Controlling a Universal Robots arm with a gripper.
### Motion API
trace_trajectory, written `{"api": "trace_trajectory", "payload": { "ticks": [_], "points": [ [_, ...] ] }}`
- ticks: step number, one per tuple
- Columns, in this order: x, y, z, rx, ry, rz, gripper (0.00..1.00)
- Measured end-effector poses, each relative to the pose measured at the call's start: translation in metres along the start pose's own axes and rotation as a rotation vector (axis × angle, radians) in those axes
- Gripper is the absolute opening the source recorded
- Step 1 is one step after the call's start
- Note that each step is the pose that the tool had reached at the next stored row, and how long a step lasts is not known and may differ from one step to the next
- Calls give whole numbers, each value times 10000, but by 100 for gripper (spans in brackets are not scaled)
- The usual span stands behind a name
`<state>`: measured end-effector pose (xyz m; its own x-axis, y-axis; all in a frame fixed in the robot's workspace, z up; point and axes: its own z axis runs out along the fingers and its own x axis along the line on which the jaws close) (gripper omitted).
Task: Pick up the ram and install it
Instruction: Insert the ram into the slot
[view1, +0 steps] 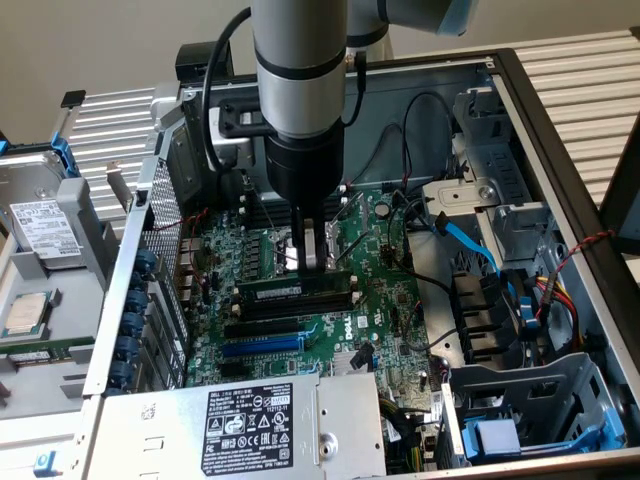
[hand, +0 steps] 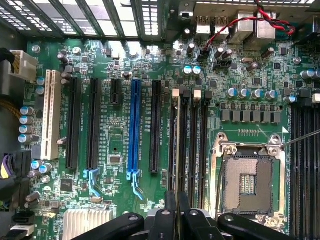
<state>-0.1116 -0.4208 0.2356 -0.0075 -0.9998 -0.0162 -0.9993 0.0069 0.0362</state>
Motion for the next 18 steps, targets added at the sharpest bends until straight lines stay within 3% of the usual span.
{"api": "trace_trajectory", "payload": {
  "ticks": [18],
  "points": [
    [1, -1, 36, -4, -3, 40, 13]
  ]
}}
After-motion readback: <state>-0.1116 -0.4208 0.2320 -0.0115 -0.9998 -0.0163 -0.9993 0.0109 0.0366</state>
